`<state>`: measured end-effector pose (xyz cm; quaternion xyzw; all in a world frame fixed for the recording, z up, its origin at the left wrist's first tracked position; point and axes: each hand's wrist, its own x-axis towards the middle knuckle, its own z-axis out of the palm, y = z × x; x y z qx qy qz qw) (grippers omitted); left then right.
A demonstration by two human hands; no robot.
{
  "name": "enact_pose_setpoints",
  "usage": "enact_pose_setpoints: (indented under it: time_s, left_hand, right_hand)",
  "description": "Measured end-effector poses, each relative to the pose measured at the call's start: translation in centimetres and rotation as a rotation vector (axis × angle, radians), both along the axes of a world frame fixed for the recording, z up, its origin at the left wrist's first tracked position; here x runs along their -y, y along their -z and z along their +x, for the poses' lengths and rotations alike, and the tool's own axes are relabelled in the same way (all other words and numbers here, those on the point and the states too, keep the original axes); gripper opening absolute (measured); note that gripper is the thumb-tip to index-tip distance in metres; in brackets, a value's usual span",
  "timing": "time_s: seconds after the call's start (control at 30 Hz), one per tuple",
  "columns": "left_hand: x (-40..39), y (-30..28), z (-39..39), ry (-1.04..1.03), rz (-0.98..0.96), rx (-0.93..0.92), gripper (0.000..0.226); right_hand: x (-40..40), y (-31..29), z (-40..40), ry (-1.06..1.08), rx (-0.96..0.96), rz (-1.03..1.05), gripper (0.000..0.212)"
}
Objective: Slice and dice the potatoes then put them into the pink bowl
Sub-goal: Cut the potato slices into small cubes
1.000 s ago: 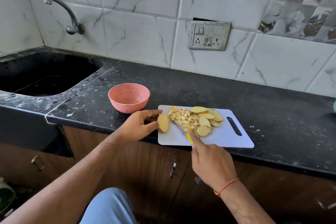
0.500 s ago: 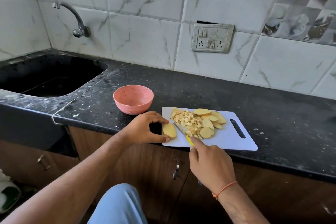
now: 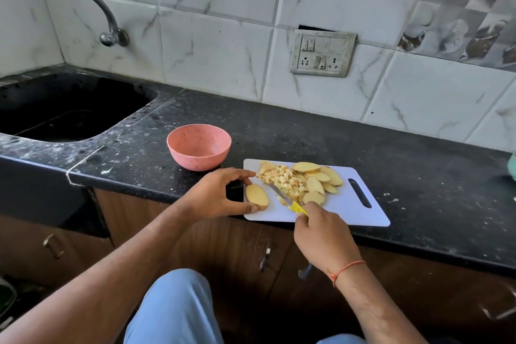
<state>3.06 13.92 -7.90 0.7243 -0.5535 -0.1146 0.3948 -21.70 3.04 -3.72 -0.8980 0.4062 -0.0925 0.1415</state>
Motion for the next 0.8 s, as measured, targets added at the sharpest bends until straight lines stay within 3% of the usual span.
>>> enact_pose_setpoints:
  time_s: [0.47, 0.6, 0.7, 0.8]
  left_hand:
    - [-0.1, 0.2, -0.5, -0.04, -0.06, 0.053, 0.082]
    - [-0.4, 0.1, -0.6, -0.014, -0.109, 0.041, 0.065]
    - [-1.1, 0.7, -1.0, 0.026, -0.206, 0.151, 0.048]
    - [-1.7, 1.9, -1.8, 0.041, -0.255, 0.354, 0.048]
  right_hand:
    - [-1.8, -0.9, 0.6, -0.094, 0.026, 0.056, 0.022]
    - [-1.9, -0.9, 0.8, -0.074, 0.025, 0.039, 0.021]
    - [-1.8, -1.1, 0.7, -0.085, 0.025, 0.04, 0.017]
    - [-1.9, -1.2, 0.7, -0.098, 0.057, 0.018, 0.013]
